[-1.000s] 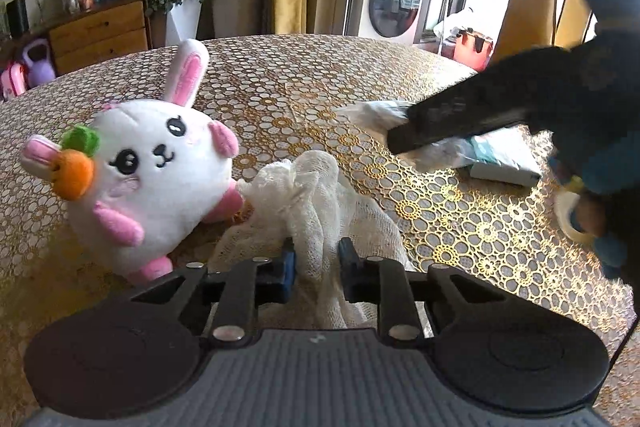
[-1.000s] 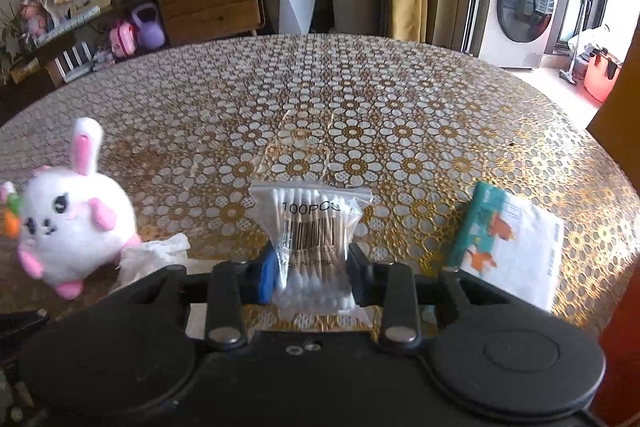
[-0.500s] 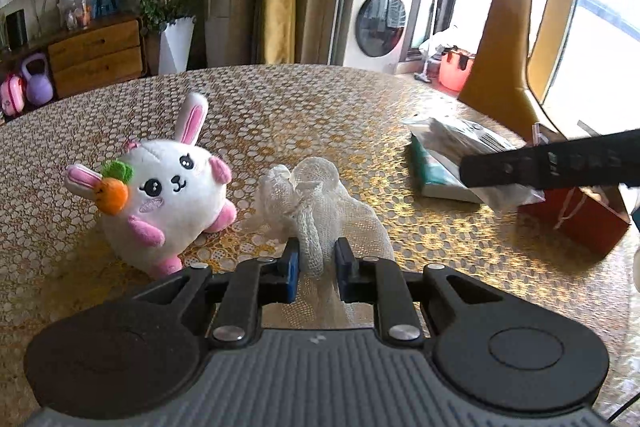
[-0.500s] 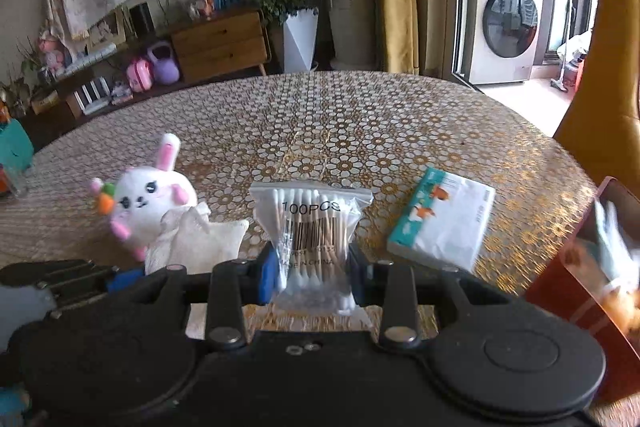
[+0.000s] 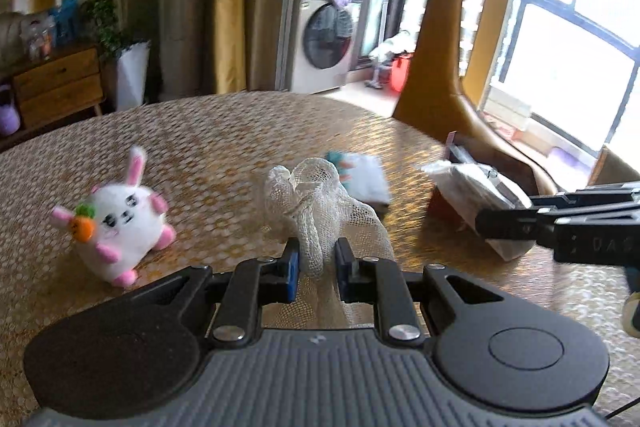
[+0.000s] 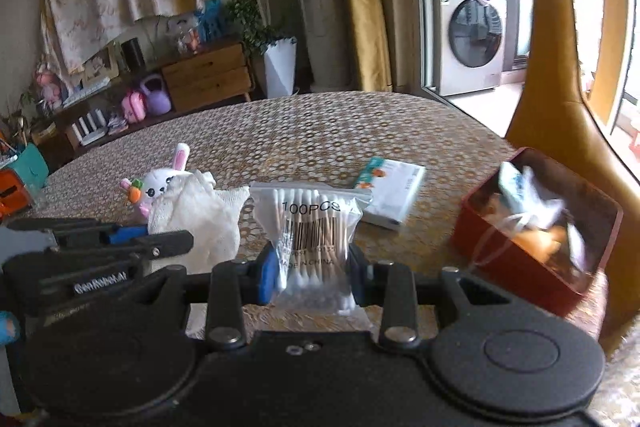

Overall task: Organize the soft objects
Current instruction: 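Carry the mesh cloth and cotton-swab pack with both tools into the orange-red box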

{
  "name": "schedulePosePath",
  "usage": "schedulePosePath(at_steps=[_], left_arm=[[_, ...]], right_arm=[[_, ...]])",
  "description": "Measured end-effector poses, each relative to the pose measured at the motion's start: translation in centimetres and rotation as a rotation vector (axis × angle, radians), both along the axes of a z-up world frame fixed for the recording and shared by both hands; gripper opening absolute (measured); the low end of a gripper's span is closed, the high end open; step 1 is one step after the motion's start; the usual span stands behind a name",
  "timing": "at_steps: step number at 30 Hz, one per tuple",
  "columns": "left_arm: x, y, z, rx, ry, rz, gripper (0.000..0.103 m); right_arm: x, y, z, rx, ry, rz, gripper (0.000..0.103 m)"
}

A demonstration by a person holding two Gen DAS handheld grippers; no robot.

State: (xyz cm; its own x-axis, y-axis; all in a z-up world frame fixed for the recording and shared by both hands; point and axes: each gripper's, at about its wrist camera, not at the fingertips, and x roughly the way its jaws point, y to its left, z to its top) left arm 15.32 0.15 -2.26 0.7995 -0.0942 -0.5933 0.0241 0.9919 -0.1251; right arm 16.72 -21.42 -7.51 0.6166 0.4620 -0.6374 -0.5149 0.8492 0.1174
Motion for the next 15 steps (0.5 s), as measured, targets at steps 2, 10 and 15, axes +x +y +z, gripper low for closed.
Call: schedulePosePath(at_steps=[2,10,15], left_arm=[[0.0,-1.0,0.8,0.004,-0.011,-0.027,0.018],[1.7,-5.8,3.3,-0.006,-0.034,-0.14,0.018],[3.8,-9.3,4.0,-0.01,-0.03,-0.205,0.018]], right_arm=[[-0.5,-1.3,0.5,0.006,-0.011,-0.021,0.035],[-1.1,-7.0,1.4,0.031,-0.044,-0.117,0.035],[-0.5,-10.4,1.4,0.03,-0.057,-0.187,0.035]])
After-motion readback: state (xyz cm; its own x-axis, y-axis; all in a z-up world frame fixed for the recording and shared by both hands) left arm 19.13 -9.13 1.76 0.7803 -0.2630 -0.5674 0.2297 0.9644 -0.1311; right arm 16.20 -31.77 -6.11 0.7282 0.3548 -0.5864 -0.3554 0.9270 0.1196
